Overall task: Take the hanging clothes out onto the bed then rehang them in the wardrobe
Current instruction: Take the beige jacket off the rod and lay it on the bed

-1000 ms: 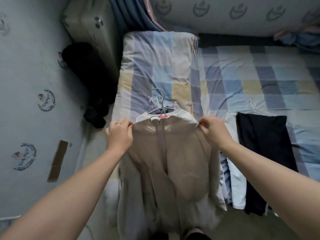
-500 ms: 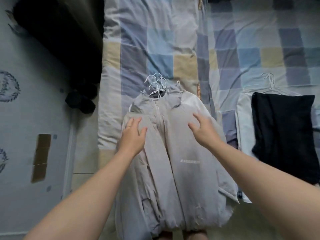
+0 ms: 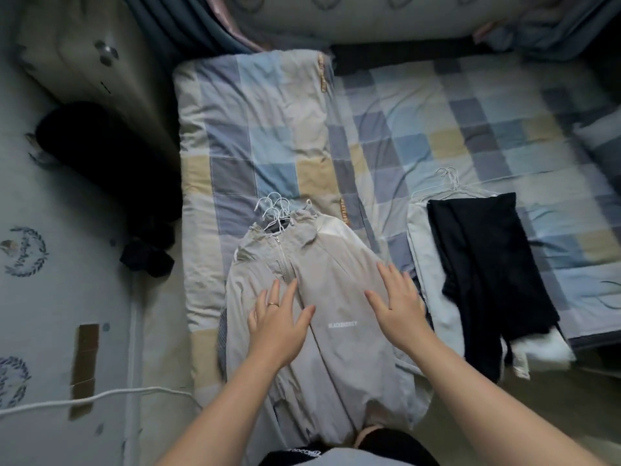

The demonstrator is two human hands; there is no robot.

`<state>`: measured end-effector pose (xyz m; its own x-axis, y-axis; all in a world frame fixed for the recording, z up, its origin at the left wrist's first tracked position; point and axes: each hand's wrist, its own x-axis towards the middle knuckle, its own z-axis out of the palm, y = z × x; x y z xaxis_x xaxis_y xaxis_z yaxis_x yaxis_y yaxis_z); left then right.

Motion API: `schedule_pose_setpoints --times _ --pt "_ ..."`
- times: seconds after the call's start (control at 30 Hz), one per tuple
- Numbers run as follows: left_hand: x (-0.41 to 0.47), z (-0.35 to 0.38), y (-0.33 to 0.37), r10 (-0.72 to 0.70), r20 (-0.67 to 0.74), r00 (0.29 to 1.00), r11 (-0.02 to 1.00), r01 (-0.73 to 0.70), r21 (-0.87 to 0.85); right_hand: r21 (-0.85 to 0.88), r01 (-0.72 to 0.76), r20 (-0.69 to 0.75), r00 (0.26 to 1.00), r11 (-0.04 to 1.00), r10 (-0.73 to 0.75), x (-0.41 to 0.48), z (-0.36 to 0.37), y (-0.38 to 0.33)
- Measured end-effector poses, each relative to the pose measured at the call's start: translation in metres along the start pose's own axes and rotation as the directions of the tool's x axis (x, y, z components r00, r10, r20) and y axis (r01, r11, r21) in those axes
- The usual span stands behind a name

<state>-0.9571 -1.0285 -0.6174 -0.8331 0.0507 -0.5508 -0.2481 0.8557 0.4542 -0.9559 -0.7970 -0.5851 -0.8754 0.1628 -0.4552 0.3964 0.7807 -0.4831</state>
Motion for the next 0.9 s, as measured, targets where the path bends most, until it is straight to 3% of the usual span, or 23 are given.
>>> schedule_pose_setpoints --times 0.2,0.4,0.63,0.9 --pt "-0.016 -0.015 0.052 0.218 -0.029 0.975 0.973 -0.215 0.088 -0.111 -0.017 -0.140 0.990 0.994 0.001 -0.039 -0.048 0.009" --pt "-0.025 -0.003 0.109 0.424 -0.035 0.905 0.895 -0.413 0.168 -0.135 -0.143 -0.276 0.956 0.980 0.101 -0.084 -0.080 0.049" --pt "-0.050 0.046 0.178 0.528 0.098 0.844 0.813 -0.535 0.231 0.017 -0.333 -0.366 0.875 0.943 0.316 -0.151 -0.103 0.121" --pt "-0.120 0.141 0.279 0.651 0.193 0.735 0.687 -0.678 0.261 0.182 -0.401 -0.460 0.772 0.898 0.438 -0.238 -0.137 0.240"
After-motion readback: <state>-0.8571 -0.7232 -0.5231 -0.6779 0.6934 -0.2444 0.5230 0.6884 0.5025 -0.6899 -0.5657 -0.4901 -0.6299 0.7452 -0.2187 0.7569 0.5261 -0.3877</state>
